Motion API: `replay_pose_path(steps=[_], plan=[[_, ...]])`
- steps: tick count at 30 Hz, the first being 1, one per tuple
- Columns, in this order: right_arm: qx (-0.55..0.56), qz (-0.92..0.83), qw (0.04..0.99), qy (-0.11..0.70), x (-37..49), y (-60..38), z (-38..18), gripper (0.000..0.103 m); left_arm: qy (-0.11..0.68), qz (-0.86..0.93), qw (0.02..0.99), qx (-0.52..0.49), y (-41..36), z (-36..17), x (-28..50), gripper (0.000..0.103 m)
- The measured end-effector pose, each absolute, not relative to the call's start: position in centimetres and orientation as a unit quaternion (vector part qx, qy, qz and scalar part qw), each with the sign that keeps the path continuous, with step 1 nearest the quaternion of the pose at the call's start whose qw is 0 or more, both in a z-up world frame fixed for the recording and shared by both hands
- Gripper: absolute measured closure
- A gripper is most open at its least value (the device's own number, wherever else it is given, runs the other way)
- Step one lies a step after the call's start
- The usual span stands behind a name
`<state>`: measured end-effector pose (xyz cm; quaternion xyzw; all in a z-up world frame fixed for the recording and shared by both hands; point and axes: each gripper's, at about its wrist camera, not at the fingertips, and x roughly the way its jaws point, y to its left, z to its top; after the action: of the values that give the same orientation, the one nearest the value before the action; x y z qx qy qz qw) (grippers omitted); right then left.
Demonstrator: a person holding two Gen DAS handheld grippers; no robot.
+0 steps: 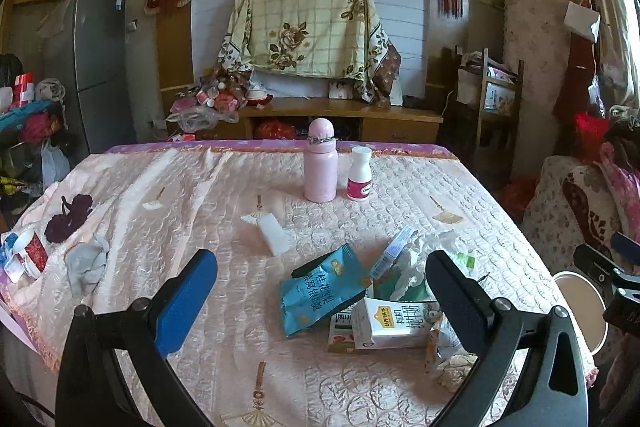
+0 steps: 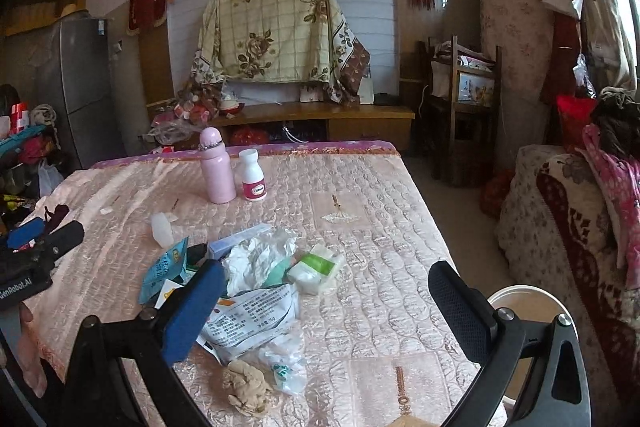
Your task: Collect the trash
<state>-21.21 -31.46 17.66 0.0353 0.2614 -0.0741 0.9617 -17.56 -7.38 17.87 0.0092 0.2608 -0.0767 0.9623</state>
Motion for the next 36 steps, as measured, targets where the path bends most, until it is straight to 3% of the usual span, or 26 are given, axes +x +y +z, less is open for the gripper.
replay_pose_path(steps=[36], plan=[[0.051, -0.081, 0.968, 0.231, -20.91, -31.95, 18.33, 0.0, 0.234, -0.08, 0.969, 0.004, -8.09, 17.76, -17.62, 0.0]])
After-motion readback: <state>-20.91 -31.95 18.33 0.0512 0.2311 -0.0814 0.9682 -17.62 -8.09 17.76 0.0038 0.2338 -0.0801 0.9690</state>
